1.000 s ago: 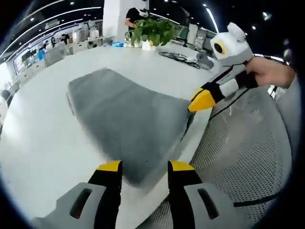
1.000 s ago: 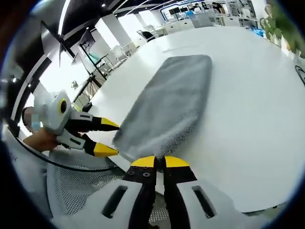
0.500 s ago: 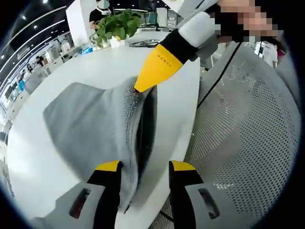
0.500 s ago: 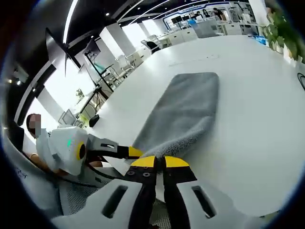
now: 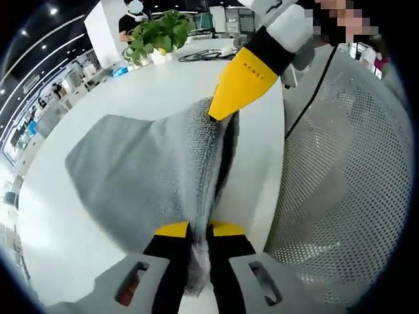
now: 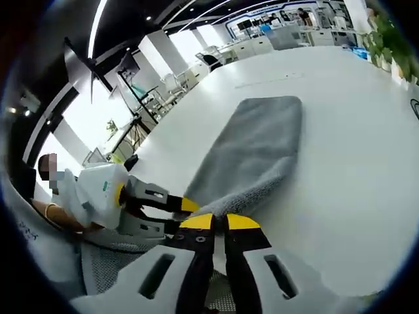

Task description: Fold the towel on the table until its edges align and the towel forms a compact rectangular stack.

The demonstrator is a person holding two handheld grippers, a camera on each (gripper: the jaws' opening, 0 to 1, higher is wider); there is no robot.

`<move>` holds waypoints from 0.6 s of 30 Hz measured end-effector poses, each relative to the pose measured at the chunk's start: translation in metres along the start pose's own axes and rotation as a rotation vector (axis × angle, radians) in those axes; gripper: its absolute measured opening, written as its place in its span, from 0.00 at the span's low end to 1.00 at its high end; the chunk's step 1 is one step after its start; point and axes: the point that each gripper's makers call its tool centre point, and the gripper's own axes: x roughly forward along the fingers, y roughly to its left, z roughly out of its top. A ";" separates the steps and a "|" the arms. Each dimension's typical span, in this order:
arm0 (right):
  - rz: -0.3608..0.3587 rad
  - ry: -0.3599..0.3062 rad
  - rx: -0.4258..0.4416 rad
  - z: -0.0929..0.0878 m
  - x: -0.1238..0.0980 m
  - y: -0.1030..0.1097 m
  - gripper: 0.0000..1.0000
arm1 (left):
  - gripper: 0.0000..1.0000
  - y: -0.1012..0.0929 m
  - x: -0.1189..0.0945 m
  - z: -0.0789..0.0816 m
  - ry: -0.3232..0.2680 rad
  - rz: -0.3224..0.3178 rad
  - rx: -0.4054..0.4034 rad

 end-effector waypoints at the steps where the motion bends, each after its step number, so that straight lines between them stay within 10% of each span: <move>1: 0.000 0.000 -0.032 0.000 -0.001 0.000 0.04 | 0.08 0.001 -0.001 -0.001 -0.003 -0.003 -0.006; 18: -0.020 -0.009 -0.540 0.018 -0.010 0.013 0.34 | 0.07 0.009 -0.015 0.013 -0.003 -0.077 -0.018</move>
